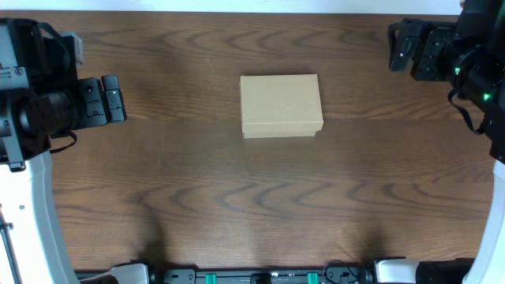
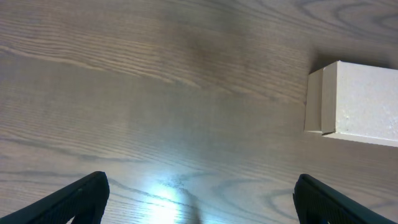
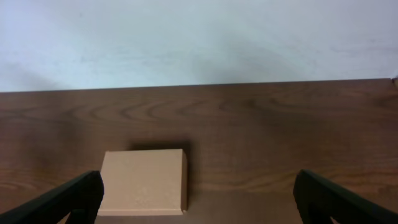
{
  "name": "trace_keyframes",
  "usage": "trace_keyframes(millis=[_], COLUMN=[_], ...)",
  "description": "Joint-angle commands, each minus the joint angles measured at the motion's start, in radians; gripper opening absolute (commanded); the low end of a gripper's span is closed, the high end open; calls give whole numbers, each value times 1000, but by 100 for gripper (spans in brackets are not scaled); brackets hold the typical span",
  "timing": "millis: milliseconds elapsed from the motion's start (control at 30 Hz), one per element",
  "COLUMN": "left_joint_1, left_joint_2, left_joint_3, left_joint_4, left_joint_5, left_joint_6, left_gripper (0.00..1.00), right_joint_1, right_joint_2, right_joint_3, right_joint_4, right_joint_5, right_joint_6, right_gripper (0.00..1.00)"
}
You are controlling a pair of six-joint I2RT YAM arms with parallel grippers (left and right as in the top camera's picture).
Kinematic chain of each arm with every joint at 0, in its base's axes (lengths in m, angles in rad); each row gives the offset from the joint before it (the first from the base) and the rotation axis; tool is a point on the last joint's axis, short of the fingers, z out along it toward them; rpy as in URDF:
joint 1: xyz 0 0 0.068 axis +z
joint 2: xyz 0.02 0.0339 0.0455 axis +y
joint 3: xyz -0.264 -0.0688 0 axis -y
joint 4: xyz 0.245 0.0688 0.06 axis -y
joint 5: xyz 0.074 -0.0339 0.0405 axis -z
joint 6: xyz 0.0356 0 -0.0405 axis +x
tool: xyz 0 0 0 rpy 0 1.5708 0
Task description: Pack container
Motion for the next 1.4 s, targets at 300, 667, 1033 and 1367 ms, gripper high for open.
trace_keyframes(millis=[300,667,1033,1367], left_joint_1=[6,6,6,6], left_joint_2=[2,2,2,2], left_joint_3=[4,4,4,4], left_joint_4=[-3,-3,-3,-4], left_joint_5=[-4,-4,-4,-4], left_joint_6=[-1,-1,-1,-1], left_gripper=[95,95,95,95], right_joint_1=[0,0,0,-28], right_joint_2=[0,0,-24,-349], right_joint_3=[9,9,6,-304], right_joint_4=[-43,-32,-56,244], right_joint_5=[9,13,21,22], right_joint_6=[-14,-14,-14,-14], right_gripper=[99,99,99,99])
